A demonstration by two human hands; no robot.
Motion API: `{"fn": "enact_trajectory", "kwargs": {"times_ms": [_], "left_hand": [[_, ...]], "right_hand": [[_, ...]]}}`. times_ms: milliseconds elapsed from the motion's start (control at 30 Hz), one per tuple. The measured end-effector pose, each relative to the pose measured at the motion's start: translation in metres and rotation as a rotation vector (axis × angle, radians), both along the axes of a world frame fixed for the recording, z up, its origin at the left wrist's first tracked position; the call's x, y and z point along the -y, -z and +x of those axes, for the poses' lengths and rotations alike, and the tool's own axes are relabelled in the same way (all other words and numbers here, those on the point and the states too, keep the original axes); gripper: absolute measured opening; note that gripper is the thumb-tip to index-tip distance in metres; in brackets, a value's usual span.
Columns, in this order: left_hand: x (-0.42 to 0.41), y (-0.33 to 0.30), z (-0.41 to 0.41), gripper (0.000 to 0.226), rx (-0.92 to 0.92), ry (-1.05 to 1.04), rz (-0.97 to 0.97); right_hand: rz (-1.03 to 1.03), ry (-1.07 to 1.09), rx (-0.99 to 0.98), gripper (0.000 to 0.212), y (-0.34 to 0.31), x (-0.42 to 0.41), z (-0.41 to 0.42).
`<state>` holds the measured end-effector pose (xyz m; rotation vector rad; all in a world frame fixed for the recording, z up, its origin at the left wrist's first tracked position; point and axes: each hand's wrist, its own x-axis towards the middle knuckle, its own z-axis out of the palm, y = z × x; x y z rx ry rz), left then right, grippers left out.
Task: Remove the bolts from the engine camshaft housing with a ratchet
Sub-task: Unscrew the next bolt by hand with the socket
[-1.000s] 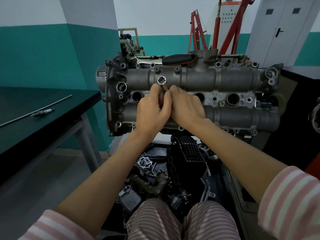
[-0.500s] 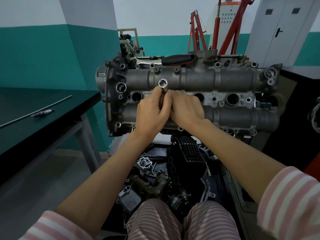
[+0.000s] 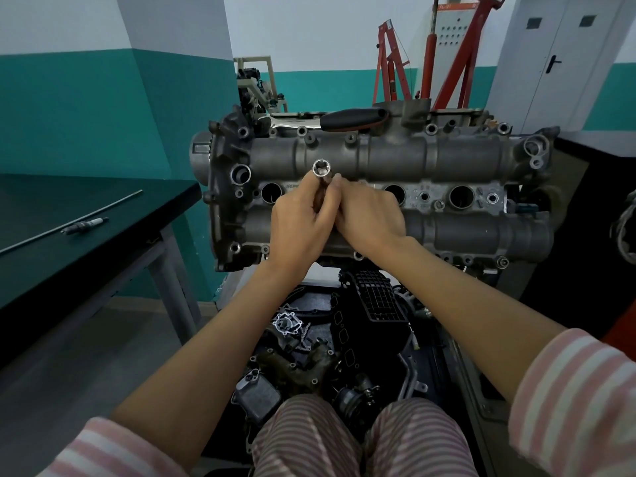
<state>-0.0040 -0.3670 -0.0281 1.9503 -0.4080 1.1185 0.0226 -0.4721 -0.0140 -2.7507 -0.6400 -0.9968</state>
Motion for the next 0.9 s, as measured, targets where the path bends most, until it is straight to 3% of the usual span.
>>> {"fn": "enact_trajectory", "kwargs": {"times_ms": [300, 667, 900], "left_hand": [[0.0017, -0.0023, -0.0024, 0.020, -0.024, -0.006, -0.026], [0.0020, -0.0020, -0.0023, 0.028, 0.003, -0.041, 0.024], [0.0022, -0.0022, -0.0021, 0.015, 0.001, -0.017, -0.006]], "right_hand": [[0.028, -0.021, 0.004, 0.024, 0.0053, -0.0031, 0.0042], [0.035, 0.037, -0.017, 0.025, -0.0011, -0.0038, 0.0032], [0.004, 0.035, 0.001, 0.023, 0.0053, -0.0067, 0.0044]]}}
